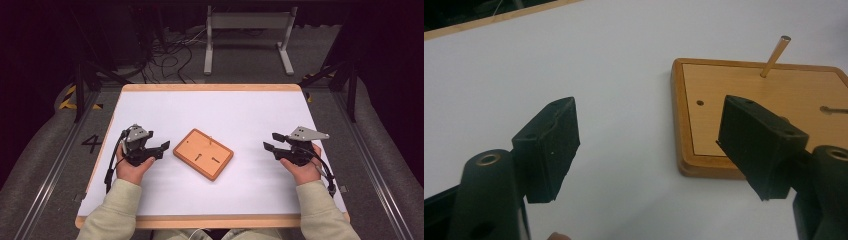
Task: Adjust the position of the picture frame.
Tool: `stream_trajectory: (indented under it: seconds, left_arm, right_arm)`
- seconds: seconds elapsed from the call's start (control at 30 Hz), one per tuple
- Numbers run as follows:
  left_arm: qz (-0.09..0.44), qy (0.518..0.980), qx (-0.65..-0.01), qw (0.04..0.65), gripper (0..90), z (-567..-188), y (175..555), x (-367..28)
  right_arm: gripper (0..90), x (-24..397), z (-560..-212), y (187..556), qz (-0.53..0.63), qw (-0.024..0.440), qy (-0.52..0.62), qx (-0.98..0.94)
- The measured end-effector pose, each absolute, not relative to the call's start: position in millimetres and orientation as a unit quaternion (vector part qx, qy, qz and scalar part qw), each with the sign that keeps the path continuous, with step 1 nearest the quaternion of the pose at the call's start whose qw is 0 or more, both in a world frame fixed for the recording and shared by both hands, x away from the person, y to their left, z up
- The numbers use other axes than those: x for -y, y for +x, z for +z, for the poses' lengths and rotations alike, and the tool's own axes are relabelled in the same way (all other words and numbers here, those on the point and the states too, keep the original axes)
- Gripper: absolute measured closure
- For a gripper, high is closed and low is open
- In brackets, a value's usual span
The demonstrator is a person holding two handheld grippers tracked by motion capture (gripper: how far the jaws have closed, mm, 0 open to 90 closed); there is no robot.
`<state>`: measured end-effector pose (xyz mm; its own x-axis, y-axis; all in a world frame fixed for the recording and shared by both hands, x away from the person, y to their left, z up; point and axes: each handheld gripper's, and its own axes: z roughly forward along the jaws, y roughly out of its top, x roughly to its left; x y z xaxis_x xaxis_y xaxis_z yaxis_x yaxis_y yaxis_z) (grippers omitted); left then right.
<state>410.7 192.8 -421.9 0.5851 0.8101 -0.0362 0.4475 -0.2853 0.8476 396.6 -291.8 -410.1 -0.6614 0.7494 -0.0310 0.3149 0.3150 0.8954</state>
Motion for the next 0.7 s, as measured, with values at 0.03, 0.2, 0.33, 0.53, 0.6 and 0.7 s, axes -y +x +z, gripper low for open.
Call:
stream_trajectory:
  seconds: [0.03,0.2,0.33,0.53,0.6,0.7]
  left_arm:
    - [0.208,0.776,-0.405,0.437,25.8,-422.1,410.4,-192.8]
    - [0.205,0.779,-0.407,0.431,30.5,-423.3,409.8,-192.5]
    - [0.202,0.779,-0.409,0.429,33.5,-424.4,410.1,-192.8]
    - [0.201,0.778,-0.431,0.411,47.5,-429.4,415.0,-192.7]
    - [0.195,0.781,-0.435,0.404,59.5,-431.6,417.5,-192.2]
    - [0.189,0.792,-0.418,0.403,81.1,-431.7,415.4,-188.8]
  right_arm:
    - [49.0,291.9,-409.6,396.3,0.475,0.228,0.342,-0.778]
    - [50.8,292.1,-408.8,396.9,0.472,0.223,0.344,-0.78]
    - [51.7,290.7,-409.0,398.3,0.47,0.22,0.344,-0.782]
    - [52.2,289.3,-408.6,398.7,0.469,0.216,0.343,-0.784]
    - [52.4,289.5,-408.5,398.7,0.469,0.216,0.343,-0.785]
    - [52.8,289.3,-408.7,398.3,0.467,0.214,0.345,-0.785]
